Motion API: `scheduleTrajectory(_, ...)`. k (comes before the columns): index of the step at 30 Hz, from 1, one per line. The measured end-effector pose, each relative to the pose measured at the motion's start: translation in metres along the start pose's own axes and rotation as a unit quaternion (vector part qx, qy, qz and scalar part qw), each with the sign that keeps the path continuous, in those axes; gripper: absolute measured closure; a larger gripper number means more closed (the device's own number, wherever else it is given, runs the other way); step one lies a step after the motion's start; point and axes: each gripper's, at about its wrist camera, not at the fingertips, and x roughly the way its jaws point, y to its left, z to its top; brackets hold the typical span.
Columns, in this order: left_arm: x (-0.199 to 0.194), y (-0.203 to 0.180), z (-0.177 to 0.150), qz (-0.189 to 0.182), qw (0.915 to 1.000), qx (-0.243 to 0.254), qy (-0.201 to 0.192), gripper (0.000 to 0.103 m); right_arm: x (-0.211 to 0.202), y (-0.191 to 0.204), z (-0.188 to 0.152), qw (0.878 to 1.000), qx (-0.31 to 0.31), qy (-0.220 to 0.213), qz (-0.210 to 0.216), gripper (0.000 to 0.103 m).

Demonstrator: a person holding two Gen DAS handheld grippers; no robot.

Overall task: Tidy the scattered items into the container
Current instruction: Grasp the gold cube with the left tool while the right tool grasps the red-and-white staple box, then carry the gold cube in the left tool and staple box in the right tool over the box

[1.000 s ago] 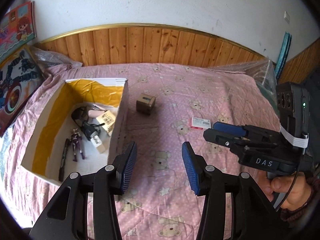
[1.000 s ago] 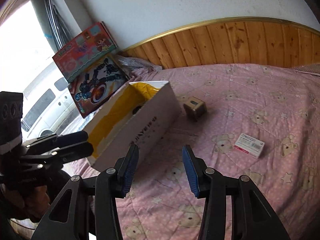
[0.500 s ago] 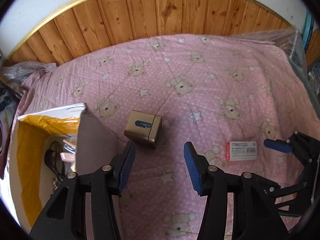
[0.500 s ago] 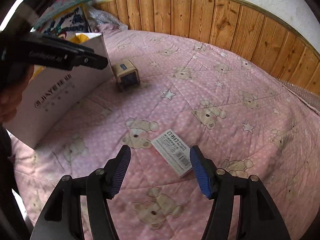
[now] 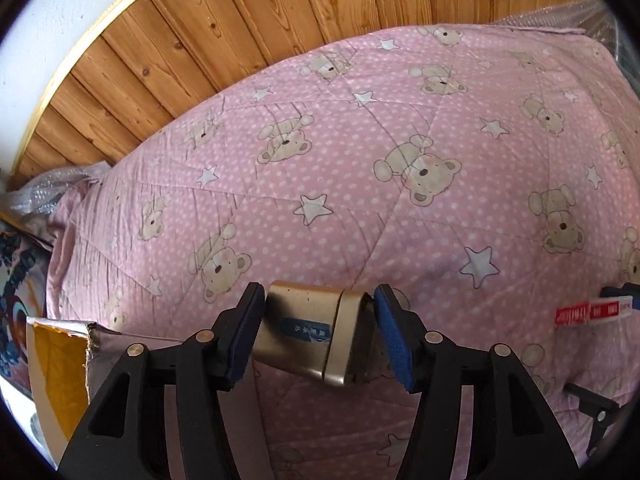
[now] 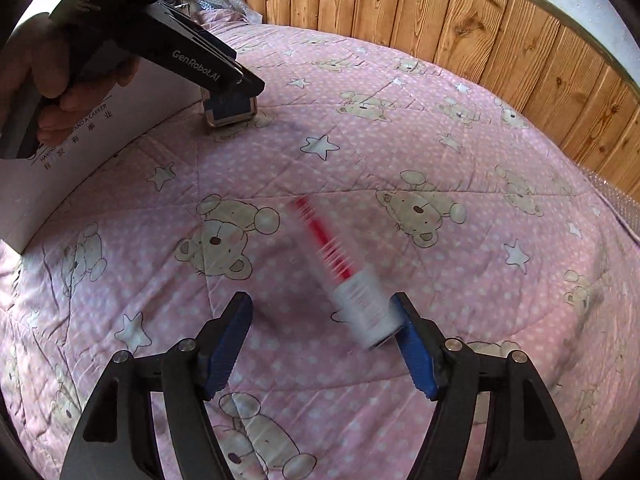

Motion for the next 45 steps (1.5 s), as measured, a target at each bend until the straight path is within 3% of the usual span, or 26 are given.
scheduleTrajectory(3,0.005,-0.001,0.002,0.008,1.0000,0.002,0.000,0.037,0.002,0.000,0.003,1.000,0.004,0.008,0.004,0.032)
scheduleTrajectory(8,0.012,-0.006,0.002,0.021,0.9995,0.022,0.007,0.032,0.001,-0.004,0.008,0.999,0.034,0.024,0.024,0.051)
scheduleTrajectory(9,0.011,-0.006,0.002,0.018,0.9995,0.024,0.007,0.033,0.000,-0.009,0.008,0.998,0.052,0.025,0.032,0.059)
scheduleTrajectory(10,0.008,-0.005,0.001,0.016,0.9996,0.022,0.002,0.040,0.000,-0.017,0.008,0.996,0.076,0.026,0.041,0.074)
scheduleTrajectory(12,-0.003,-0.003,0.001,-0.010,0.9998,0.014,-0.013,0.050,0.000,-0.033,0.008,0.989,0.126,0.031,0.068,0.086)
scheduleTrajectory(13,-0.010,-0.001,0.002,-0.037,0.9991,0.009,-0.019,0.057,0.000,-0.040,0.006,0.985,0.148,0.032,0.085,0.086)
scheduleTrajectory(15,-0.023,0.000,0.001,-0.090,0.9956,0.009,-0.023,0.061,0.000,-0.047,0.004,0.979,0.172,0.034,0.101,0.086)
scheduleTrajectory(16,-0.028,-0.002,0.001,-0.092,0.9952,0.015,-0.030,0.060,0.000,-0.048,0.003,0.978,0.177,0.035,0.105,0.086)
scheduleTrajectory(19,-0.037,-0.006,-0.001,-0.043,0.9970,0.037,-0.053,0.052,0.000,-0.046,0.005,0.977,0.178,0.037,0.107,0.086)
scheduleTrajectory(21,-0.030,-0.005,-0.001,-0.029,0.9979,0.035,-0.047,0.049,0.000,-0.044,0.005,0.977,0.179,0.038,0.111,0.086)
scheduleTrajectory(27,-0.014,0.010,-0.004,-0.069,0.9957,-0.061,0.000,0.048,0.002,-0.044,0.005,0.976,0.182,0.039,0.112,0.086)
scheduleTrajectory(31,-0.008,-0.005,-0.009,-0.032,0.9983,-0.049,0.003,0.041,0.006,-0.045,0.006,0.977,0.180,0.038,0.110,0.086)
scheduleTrajectory(33,0.004,-0.004,-0.011,-0.044,0.9967,-0.062,0.028,0.042,0.007,-0.046,0.007,0.977,0.180,0.035,0.107,0.086)
scheduleTrajectory(35,0.013,-0.002,-0.016,-0.045,0.9949,-0.080,0.043,0.050,0.007,-0.045,0.007,0.977,0.184,0.033,0.106,0.086)
scheduleTrajectory(45,-0.031,0.010,-0.027,-0.059,0.9919,-0.112,-0.004,0.051,-0.003,-0.050,0.004,0.959,0.228,0.014,0.166,0.088)
